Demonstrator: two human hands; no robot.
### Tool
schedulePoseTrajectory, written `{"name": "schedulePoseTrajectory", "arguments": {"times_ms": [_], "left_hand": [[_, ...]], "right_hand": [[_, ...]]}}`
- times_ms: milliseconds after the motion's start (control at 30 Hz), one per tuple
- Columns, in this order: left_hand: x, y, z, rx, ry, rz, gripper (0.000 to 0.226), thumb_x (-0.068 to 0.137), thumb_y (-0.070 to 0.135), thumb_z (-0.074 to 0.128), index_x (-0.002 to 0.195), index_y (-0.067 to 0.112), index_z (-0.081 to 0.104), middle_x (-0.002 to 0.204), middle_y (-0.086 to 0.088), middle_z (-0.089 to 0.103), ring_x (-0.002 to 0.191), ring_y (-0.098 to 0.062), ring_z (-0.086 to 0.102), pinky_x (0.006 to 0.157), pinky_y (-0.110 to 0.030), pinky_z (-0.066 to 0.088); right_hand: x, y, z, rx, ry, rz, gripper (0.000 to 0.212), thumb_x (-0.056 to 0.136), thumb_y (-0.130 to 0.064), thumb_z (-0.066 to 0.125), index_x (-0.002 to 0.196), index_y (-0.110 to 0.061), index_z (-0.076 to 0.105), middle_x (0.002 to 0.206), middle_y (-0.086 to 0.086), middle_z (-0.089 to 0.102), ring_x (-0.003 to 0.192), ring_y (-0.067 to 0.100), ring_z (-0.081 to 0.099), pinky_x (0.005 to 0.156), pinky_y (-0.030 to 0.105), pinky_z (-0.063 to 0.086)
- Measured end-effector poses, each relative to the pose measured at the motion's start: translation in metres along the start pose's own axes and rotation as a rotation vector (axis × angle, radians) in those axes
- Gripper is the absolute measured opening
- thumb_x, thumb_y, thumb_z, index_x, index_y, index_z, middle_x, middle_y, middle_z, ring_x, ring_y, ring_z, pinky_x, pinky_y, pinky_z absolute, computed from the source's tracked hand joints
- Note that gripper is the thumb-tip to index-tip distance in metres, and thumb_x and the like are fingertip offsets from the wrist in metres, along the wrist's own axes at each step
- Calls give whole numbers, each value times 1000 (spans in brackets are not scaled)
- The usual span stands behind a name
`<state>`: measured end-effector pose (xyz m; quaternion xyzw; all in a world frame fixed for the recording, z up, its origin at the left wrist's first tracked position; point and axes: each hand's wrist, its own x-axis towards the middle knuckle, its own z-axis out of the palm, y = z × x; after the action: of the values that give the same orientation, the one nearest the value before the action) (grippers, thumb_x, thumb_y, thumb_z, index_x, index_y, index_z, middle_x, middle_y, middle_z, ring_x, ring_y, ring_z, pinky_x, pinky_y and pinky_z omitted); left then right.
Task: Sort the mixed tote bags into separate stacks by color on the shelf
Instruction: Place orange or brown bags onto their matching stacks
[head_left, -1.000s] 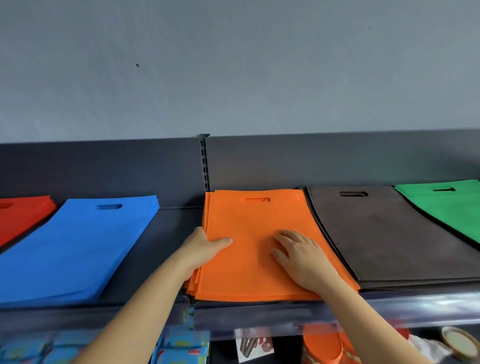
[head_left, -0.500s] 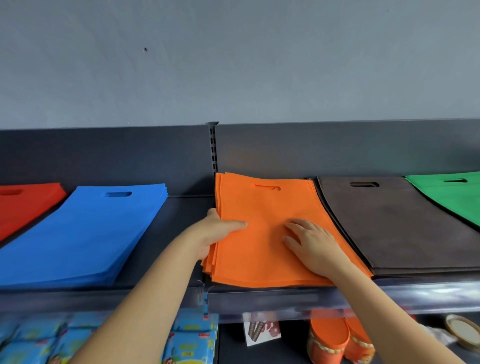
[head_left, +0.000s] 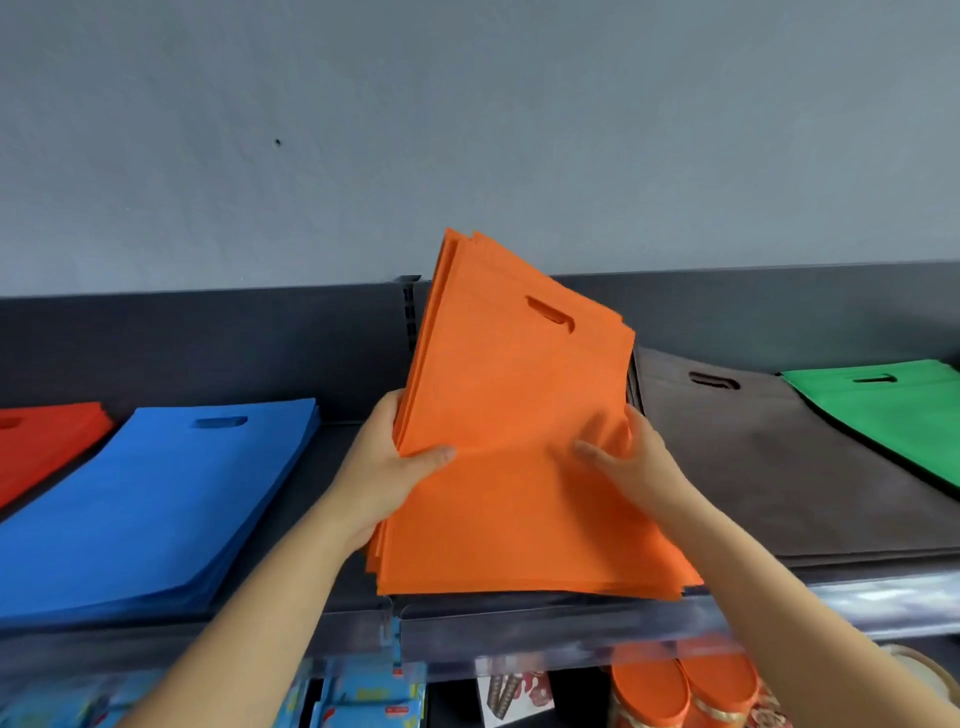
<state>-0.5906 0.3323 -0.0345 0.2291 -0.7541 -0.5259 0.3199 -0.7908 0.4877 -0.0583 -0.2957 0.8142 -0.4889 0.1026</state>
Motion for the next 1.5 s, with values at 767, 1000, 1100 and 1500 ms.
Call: {"name": "schedulePoseTrajectory", "arguments": {"times_ms": [767, 1000, 1100, 1500], "left_hand": [[32, 57, -30, -359, 212, 127, 48, 75, 34, 74, 120, 32, 57, 110, 12, 68, 100, -8, 65, 84, -31, 51], [32, 26, -25, -125, 104, 57, 64, 66, 38, 79, 124, 31, 53, 113, 11, 66, 104, -8, 62, 94, -40, 50], [33, 27, -14, -132, 101, 78, 61, 73, 27, 79, 125, 31, 50, 115, 10, 64, 105, -8, 61, 93, -39, 50], [32, 27, -16, -202, 139, 147, 56, 74, 27, 77, 123, 33, 50, 114, 12, 64, 103, -5, 62, 92, -35, 50]], "right_hand": [[0, -76, -39, 678, -44, -398, 23, 85, -11, 64, 103, -25, 60, 100, -5, 71, 90, 11, 69, 75, 25, 58], [1, -45, -44, 741, -193, -205, 49, 66, -11, 72, 114, -16, 60, 105, 1, 72, 93, 17, 70, 67, 25, 57], [5, -50, -42, 791, -152, -197, 45, 69, -12, 71, 113, -14, 61, 102, 4, 73, 91, 21, 70, 71, 33, 58], [1, -52, -50, 807, -195, -176, 66, 49, -30, 87, 107, -10, 64, 104, 8, 72, 94, 23, 70, 67, 27, 57]]}}
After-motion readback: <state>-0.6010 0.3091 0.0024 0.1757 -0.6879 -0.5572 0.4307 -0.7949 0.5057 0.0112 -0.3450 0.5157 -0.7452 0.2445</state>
